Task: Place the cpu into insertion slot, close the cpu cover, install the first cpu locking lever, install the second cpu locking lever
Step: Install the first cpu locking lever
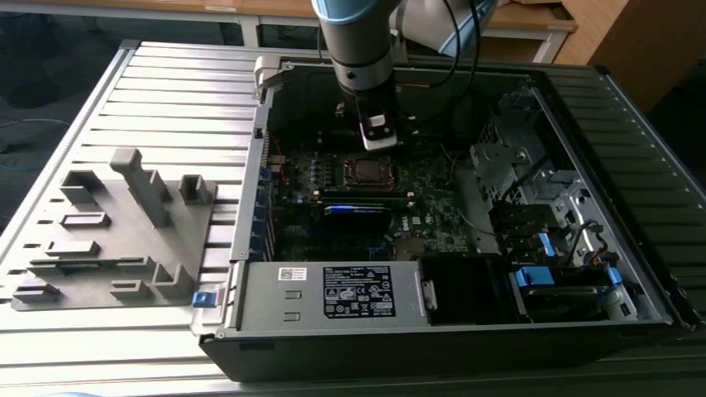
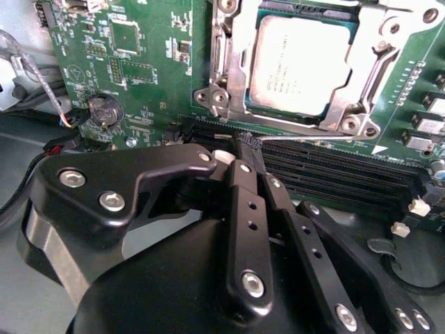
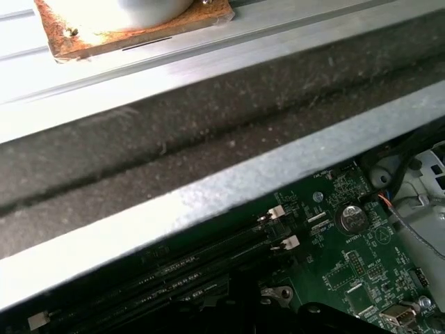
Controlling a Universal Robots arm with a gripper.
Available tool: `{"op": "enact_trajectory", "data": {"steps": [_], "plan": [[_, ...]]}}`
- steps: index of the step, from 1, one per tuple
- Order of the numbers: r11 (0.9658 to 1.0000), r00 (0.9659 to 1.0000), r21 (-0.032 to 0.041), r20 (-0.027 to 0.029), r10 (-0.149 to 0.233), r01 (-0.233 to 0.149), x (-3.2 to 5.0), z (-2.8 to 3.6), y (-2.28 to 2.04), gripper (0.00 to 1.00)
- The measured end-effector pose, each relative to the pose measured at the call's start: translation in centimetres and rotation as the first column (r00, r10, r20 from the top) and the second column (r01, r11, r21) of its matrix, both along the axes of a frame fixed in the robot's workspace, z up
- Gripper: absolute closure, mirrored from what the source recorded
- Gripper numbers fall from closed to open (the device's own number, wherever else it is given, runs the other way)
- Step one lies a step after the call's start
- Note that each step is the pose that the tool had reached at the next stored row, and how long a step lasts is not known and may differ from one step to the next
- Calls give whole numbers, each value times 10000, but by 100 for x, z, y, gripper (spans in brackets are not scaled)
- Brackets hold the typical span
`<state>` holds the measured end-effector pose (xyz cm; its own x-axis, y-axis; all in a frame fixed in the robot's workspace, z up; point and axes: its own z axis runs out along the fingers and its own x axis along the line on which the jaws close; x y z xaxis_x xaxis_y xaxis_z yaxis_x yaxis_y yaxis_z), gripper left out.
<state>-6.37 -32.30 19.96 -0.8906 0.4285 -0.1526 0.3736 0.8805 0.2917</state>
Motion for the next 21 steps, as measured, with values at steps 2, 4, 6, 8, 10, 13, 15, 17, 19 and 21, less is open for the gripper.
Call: {"op": "enact_trajectory", "data": {"steps": [2, 4, 6, 8, 10, 13, 15, 17, 19, 21], "plan": [[10000, 10000, -2, 3, 0, 0, 0, -8, 0, 89], [10000, 10000, -2, 13, 2, -2, 0, -18, -1, 89], [10000, 10000, -3, 27, 4, -4, 0, -27, -1, 89], [10000, 10000, -3, 33, 6, -6, 0, -30, -2, 89], [10000, 10000, -3, 34, 7, -7, 0, -31, -1, 89], [10000, 10000, -1, 36, 26, -26, 9, -35, -1, 89], [10000, 10000, -3, 36, 40, -40, 13, -36, -1, 89], [10000, 10000, -5, 35, 41, -41, 13, -36, -1, 89], [10000, 10000, -4, 36, 41, -41, 13, -37, -1, 89], [10000, 10000, -4, 36, 42, -42, 13, -37, 1, 89]]}}
